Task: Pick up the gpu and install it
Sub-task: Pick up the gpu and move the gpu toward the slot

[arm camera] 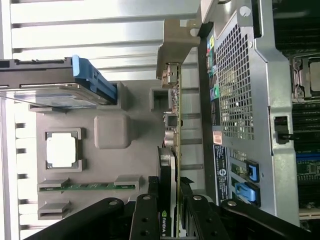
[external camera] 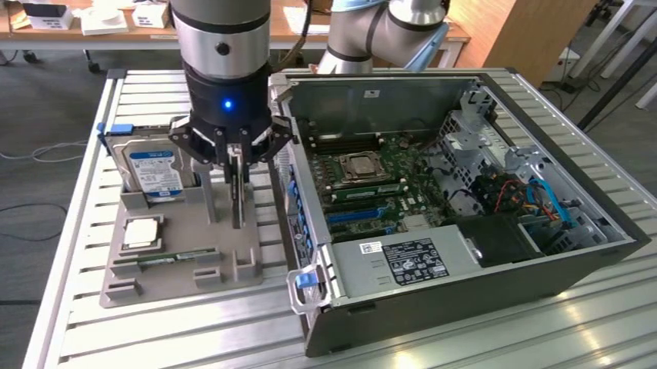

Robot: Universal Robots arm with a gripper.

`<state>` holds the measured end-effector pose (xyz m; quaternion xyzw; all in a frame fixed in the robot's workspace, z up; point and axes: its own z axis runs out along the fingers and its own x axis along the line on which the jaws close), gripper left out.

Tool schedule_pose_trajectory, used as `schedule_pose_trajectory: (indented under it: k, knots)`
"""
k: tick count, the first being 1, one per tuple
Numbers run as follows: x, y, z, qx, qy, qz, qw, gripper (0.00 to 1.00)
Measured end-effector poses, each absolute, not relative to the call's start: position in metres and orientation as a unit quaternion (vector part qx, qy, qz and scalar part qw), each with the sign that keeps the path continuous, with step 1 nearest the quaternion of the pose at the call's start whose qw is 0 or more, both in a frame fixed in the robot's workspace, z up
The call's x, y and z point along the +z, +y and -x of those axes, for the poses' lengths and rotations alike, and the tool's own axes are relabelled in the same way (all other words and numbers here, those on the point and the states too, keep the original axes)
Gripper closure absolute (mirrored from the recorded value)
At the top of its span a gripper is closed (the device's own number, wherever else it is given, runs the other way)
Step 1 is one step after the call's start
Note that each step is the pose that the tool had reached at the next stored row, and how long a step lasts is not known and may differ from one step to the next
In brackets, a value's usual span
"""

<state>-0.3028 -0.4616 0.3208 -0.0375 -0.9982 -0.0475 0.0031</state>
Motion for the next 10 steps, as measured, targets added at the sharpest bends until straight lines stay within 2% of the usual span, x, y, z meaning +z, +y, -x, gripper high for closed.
schedule_pose_trajectory:
  k: [10]
  knots:
    - [0.348,-0.462,0.302,-0.051,-0.998,0.038,0.003,0.73]
